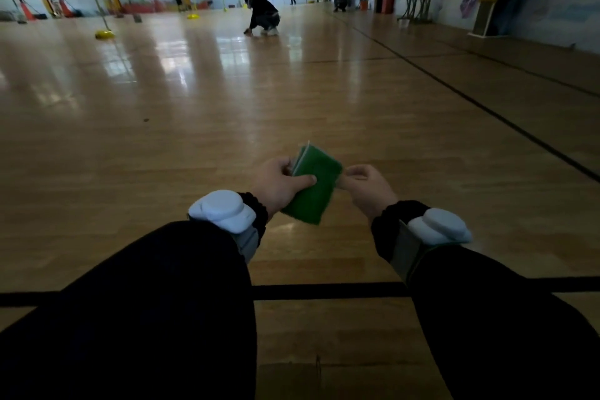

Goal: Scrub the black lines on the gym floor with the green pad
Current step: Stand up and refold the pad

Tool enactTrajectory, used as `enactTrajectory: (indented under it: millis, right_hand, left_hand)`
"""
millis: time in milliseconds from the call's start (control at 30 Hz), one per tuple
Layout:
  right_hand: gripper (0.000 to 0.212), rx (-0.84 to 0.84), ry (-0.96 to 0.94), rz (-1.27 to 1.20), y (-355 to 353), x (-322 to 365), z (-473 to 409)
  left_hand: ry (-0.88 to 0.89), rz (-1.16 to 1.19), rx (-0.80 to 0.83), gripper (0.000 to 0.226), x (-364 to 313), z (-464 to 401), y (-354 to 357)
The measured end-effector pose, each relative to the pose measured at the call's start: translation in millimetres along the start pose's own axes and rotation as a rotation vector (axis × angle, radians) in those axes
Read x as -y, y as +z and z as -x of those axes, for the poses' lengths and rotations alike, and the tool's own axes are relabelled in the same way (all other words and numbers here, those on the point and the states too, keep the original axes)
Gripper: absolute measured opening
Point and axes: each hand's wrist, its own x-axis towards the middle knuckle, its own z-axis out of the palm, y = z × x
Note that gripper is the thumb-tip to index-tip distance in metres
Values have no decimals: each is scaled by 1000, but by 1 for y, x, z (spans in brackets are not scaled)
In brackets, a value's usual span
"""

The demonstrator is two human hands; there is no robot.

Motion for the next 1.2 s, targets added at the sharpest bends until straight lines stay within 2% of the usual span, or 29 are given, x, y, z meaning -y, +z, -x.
enactTrajectory:
  millis: [67, 100, 167, 233, 300, 367, 467, 500, 600, 667, 700, 800, 1000, 1133, 1200]
  right_hand:
    - [17, -39, -37, 39, 9, 1, 1]
    - [15, 22, -12, -44, 15, 4, 4]
    - [26, 193, 75, -273, 25, 8, 12]
    - [39, 293, 93, -411, 28, 8, 16]
    - [39, 290, 89, -489, 26, 2, 16]
    - [36, 254, 99, -506, 21, -3, 14]
    - [40, 224, 154, -565, 13, -8, 10]
    - [41, 220, 158, -571, 11, -9, 9]
    - [43, 231, 171, -567, 7, -13, 7]
    - [45, 255, 178, -533, 6, -16, 5]
    - [45, 257, 186, -522, 5, -18, 4]
    - [42, 234, 190, -499, 5, -21, 3]
    - [35, 153, 124, -403, 2, -28, -2]
    - [37, 188, 9, -299, 4, -29, -1]
    - [36, 188, -74, -173, 6, -32, -3]
  left_hand:
    - [96, -67, -95, 16, -5, 1, 3]
    - [158, -133, -138, 15, -7, 2, 5]
    - [266, -240, -162, 13, -8, 5, 8]
    - [325, -292, -62, 13, -7, 8, 10]
    - [358, -391, 95, 15, -8, 13, 11]
    - [352, -421, 131, 19, -7, 13, 10]
    - [208, -305, -46, 30, -2, 4, 3]
    - [150, -260, -59, 36, 1, 0, 0]
    - [-46, -94, 35, 44, 9, -8, -7]
    - [-92, -34, 89, 27, 17, -11, -10]
    - [-84, -13, 105, 15, 22, -12, -10]
    - [-46, 19, 84, 23, 34, -15, -6]
    - [-18, -77, 63, 5, 40, -17, 8]
    - [20, 59, 99, 23, 34, -15, 11]
    - [100, 60, 56, 14, 34, -15, 9]
